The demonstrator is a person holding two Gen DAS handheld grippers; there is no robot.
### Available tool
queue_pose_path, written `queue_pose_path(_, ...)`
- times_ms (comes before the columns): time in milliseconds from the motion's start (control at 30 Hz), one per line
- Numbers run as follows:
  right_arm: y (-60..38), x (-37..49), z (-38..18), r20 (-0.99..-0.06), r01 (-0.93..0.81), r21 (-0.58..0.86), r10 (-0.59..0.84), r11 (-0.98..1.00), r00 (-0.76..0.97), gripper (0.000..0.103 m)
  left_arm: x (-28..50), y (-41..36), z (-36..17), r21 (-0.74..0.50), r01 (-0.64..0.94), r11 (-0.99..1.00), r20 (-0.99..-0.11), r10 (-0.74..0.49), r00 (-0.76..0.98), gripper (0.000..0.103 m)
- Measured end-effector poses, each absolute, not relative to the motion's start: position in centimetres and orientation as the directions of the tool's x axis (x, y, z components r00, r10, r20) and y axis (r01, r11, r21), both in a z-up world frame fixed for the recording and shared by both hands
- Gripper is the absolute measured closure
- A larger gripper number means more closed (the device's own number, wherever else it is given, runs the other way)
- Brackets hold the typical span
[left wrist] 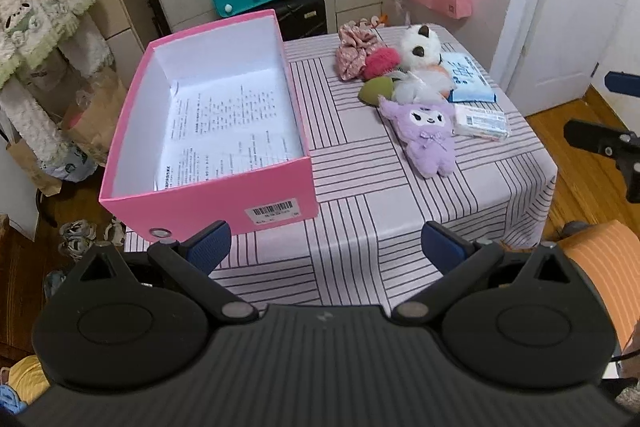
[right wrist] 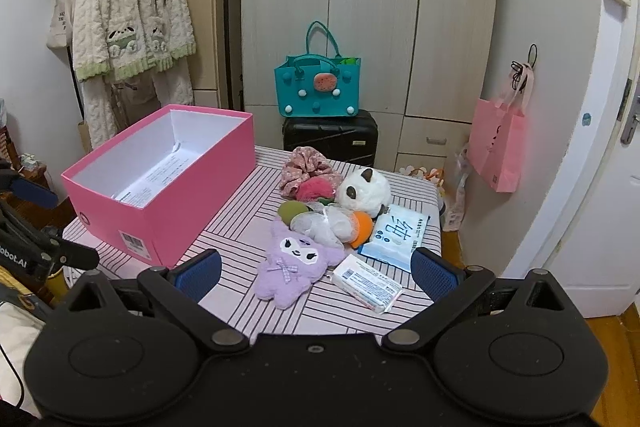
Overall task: Organize soft objects
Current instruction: 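Move the left tool toward the purple plush doll on the table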
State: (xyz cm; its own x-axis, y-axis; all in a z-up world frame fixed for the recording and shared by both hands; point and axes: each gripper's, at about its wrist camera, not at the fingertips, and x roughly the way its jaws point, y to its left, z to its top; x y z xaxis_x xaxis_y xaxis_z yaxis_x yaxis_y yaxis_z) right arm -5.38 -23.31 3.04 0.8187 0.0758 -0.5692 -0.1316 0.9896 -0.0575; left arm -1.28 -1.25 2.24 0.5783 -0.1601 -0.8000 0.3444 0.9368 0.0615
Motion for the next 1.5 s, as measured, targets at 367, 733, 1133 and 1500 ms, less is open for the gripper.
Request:
queue_pose_path(367,-23.8,-5.1,2.9,-0.558,-0.128,-0.048,0.080,0.991,0.826,0.001,-0.5,-1.7,2.4,0.062,0.351,0.934,-0.797,-0.165,0.581,0.000)
queue_pose_path(733,-24.5,-5.1,4.0,-0.506,-0.153,-0.040,0.112,0.987,0.855,0.001,-0.6,-1.3,4.4,0.088,0.354,0.931,-0.742,-0.176,0.647,0.000)
queue_pose_path(1133,-24.7,-4.7,1.5,-0.393,-0.128,-0.112,0.074,0.985,0.917,0.001,0.9,-1.1,2.7,-0.073,0.342,0.937,-0.657,-0.303,0.690,0.000)
queue_pose_path(1500,-25.2,-4.0,-0.4,-0.414,-0.232,-0.061,0.187,0.971,0.891,0.001,2.2,-3.0,1.2,-0.031,0.310,0.950,-0.655,-0.254,0.712,0.001)
